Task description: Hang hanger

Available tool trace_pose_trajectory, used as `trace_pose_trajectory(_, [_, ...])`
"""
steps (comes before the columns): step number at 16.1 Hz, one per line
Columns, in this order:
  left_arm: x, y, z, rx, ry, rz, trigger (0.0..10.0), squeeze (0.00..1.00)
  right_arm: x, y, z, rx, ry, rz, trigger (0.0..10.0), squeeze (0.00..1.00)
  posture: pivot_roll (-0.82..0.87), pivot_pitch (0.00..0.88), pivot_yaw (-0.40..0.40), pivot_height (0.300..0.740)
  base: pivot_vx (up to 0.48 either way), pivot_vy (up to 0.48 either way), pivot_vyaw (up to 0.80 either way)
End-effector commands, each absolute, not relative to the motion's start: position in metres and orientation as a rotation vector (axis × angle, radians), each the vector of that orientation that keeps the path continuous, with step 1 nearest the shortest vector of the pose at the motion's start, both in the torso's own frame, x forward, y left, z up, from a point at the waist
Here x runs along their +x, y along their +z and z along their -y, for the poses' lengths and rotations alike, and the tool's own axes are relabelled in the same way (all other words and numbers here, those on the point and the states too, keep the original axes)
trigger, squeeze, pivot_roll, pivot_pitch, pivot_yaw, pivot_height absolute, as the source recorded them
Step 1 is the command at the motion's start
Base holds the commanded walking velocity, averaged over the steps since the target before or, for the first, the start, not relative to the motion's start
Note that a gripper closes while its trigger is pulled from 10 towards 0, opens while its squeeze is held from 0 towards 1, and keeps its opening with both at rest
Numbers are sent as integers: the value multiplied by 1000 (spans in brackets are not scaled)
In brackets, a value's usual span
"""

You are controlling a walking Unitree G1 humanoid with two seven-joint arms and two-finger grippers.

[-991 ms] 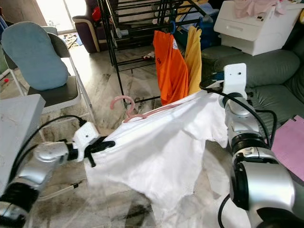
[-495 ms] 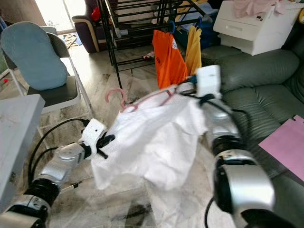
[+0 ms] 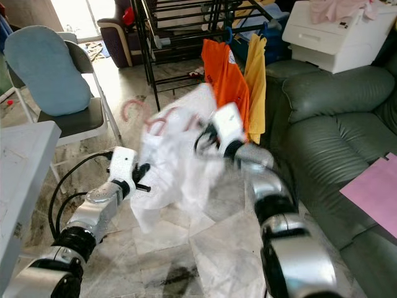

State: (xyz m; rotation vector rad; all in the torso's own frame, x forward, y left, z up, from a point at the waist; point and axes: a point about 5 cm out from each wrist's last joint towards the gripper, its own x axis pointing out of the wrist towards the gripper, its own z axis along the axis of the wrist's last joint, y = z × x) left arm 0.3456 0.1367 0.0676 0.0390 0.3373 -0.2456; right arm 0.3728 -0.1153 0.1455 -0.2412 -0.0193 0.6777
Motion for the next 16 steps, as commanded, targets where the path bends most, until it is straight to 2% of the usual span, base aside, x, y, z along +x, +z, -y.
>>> trace_pose_trajectory(1, [355, 82, -145, -23, -171, -296, 0, 0, 367, 143, 109, -270, 770, 7, 0, 0, -103, 0, 22, 740, 0, 0, 0])
trace_pose_trajectory(4, [359, 85, -151, -70, -129, -294, 0, 0, 336, 113, 107, -274, 1023, -122, 0, 0, -103, 0, 22, 740, 0, 0, 0])
trace_pose_trajectory(7, [360, 87, -153, -80, -117, -288, 0, 0, 318, 97, 107, -346, 1138, -185, 0, 0, -103, 0, 22, 740, 0, 0, 0])
trace_pose_trajectory(8, [361, 88, -153, -83, -121, -281, 0, 0, 319, 92, 110, -405, 1097, -191, 3176, 0, -103, 0, 22, 740, 0, 0, 0])
trace_pose_trajectory(9, [362, 92, -152, -79, -148, -263, 0, 0, 326, 91, 116, -446, 989, -200, 10000, 0, -105, 0, 20, 740, 0, 0, 0])
trace_pose_trajectory(10, [362, 94, -151, -69, -164, -254, 0, 0, 328, 94, 118, -448, 953, -191, 10000, 0, -105, 0, 20, 740, 0, 0, 0])
trace_pose_trajectory(11, [363, 101, -151, 7, -215, -219, 0, 0, 336, 103, 125, -465, 854, -137, 10000, 1000, -101, 0, 18, 740, 0, 0, 0])
trace_pose_trajectory(13, [363, 104, -156, 50, -228, -204, 0, 0, 340, 111, 129, -490, 804, -83, 10000, 1000, -100, 0, 17, 740, 0, 0, 0])
trace_pose_trajectory(16, [363, 105, -179, 127, -184, -208, 0, 0, 340, 119, 131, -575, 796, -23, 10000, 1000, -102, 0, 18, 740, 0, 0, 0])
